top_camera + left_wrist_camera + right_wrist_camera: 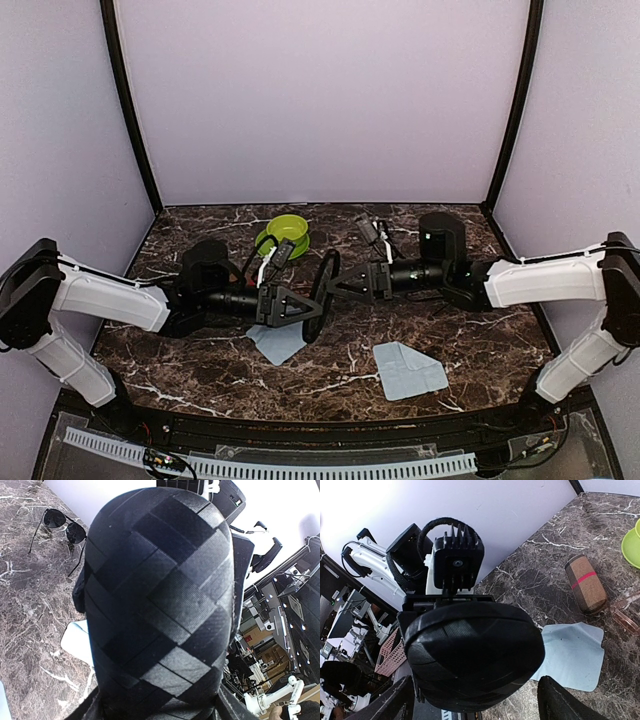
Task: Organize the sunglasses
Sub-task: Close the sunglasses case.
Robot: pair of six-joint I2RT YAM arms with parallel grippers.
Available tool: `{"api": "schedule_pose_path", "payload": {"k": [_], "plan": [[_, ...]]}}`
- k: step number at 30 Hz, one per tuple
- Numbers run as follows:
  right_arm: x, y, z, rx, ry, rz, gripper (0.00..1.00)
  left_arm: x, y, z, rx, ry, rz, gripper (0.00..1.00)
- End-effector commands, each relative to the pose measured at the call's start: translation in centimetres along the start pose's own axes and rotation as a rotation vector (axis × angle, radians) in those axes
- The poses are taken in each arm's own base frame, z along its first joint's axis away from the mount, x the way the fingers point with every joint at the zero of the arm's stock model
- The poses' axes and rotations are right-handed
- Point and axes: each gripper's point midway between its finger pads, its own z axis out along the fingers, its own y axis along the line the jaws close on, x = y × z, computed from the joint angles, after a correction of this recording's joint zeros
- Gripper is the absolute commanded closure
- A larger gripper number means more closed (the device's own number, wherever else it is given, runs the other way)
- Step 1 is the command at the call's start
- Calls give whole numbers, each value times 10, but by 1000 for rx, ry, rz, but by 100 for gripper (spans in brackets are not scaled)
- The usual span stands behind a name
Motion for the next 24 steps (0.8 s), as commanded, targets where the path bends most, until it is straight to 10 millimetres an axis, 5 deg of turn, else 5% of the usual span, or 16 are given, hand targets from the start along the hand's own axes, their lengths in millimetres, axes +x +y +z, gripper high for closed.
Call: {"api": "schedule_pose_path", "payload": {"k": [1,15,16,17,24], "plan": [[-3,9,3,-50,-17,-31,17,-6,-14,-1,54,-19,42,79],[-2,8,6,-63,-25,-42,20,-6,-14,0,65,-17,35,79],[0,12,5,-84,-12,-31,32,-6,-14,0,65,-19,34,79],[1,13,5,-90,-10,-29,34,-6,-15,0,68,-19,34,79],[3,14,5,-101,-6,-31,35,-6,-15,-1,75,-27,25,79]]}}
